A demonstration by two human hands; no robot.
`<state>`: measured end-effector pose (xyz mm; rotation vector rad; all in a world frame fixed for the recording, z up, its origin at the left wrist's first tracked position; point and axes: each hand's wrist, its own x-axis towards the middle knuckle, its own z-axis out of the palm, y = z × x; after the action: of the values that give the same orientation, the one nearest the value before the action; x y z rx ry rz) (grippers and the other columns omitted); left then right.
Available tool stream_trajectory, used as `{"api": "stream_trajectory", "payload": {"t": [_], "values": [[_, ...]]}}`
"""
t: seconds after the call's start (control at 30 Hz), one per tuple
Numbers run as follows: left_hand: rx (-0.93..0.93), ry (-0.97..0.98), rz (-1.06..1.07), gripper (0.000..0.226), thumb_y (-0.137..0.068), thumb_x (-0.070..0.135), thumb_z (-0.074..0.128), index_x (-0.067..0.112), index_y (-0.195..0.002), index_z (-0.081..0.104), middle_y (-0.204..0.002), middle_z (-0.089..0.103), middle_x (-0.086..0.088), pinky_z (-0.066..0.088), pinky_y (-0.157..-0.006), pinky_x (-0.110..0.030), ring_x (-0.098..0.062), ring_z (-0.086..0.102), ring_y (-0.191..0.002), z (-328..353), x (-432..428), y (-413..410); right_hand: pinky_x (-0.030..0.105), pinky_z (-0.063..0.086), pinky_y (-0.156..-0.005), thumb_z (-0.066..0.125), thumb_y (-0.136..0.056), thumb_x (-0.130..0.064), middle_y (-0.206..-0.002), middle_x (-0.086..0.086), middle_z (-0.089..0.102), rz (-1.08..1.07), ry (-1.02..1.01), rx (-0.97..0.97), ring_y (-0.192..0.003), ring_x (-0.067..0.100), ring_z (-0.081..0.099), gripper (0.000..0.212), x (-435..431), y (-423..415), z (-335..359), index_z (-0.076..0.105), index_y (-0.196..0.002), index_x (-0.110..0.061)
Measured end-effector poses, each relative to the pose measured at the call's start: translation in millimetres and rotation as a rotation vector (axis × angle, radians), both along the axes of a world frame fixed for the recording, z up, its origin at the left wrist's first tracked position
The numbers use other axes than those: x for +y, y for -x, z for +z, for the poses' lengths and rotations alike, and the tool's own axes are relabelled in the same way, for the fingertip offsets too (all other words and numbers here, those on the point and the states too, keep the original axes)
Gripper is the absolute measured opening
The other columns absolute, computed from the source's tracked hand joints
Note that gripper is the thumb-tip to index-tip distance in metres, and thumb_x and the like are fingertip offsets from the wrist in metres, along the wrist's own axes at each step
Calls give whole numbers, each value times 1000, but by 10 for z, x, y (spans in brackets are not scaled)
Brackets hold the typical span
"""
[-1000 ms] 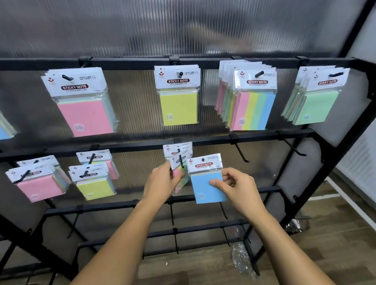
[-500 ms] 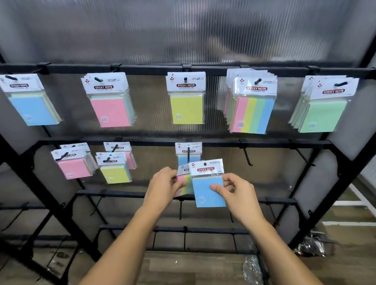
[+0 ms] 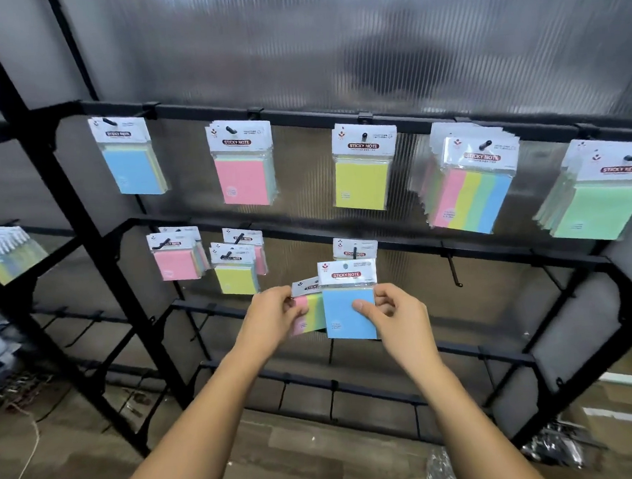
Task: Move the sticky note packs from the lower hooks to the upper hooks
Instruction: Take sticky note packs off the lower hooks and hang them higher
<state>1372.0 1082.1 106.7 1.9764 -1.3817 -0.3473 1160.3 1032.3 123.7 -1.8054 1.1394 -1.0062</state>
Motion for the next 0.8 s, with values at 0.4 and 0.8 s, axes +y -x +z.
{"api": "stream_trajectory", "payload": {"t": [0.4, 0.8], "values": [[48, 64, -19, 16, -84, 27, 73, 12, -80, 66, -70, 64, -6, 44, -61, -31, -20, 57, -65, 358, 312, -1437, 9, 42, -61, 77, -82, -27, -69, -15, 61, 40, 148, -55, -65, -8, 55, 21, 283, -1644, 591, 59, -75, -33], [92, 163, 0, 15, -80, 25, 76, 15, -75, 66, -63, 62, -7, 41, -55, -27, -12, 49, -55, 508, 587, -2753, 14, 41, -59, 77, -81, -28, -71, -9, 60, 137, 291, -153, -61, 0, 49, 17, 429, -3371, 1253, 67, -85, -15]]}}
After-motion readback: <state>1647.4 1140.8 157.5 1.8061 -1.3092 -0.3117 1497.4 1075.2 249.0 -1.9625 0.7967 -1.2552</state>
